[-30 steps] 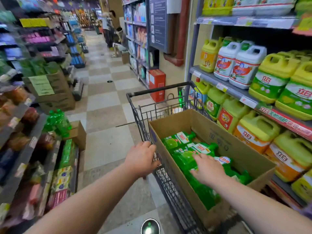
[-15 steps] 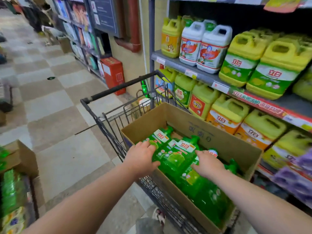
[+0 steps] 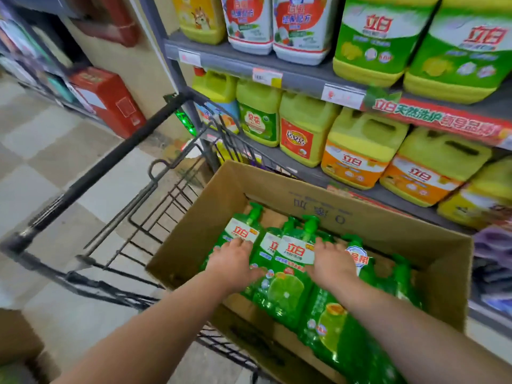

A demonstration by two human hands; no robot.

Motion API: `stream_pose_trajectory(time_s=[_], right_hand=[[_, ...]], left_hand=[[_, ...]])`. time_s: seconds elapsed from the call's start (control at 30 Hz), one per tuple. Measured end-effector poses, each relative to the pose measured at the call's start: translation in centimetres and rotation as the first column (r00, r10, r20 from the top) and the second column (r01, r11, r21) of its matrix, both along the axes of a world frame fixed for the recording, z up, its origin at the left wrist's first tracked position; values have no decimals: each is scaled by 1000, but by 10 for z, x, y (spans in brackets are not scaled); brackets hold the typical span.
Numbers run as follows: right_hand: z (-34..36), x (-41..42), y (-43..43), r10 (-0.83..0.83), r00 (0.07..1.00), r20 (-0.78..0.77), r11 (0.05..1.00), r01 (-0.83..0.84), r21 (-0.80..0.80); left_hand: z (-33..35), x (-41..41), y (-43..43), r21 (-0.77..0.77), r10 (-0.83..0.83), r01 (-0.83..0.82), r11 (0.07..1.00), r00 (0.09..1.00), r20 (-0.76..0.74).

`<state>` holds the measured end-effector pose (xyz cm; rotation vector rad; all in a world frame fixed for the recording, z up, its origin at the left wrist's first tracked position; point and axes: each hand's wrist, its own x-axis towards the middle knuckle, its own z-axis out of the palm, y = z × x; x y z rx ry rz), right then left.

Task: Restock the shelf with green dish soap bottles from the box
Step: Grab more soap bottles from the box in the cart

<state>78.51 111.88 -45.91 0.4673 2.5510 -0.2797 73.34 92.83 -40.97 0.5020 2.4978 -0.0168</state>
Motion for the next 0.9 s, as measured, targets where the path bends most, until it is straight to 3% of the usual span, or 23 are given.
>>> stream_pose_trajectory(time_s=[0.17,0.37,0.7,0.9], right_hand=[[-26,-17,14,-78,997,19,997,78,-22],[-47,-34,28,-93,979,181,995,99,-24],[-59,-58,45,-42,930,364,990,88,-111],[-55,-54,30,-121,974,189,963,162,-216]], left_hand=[[-50,-13,26,14,113,-122,992,951,287],[-95,-22,43,46,365,-478,877,725,584],[-133,-20,42,41,422,-697,716,479,770],[-133,-25,32,22,416,-729,684,415,809]])
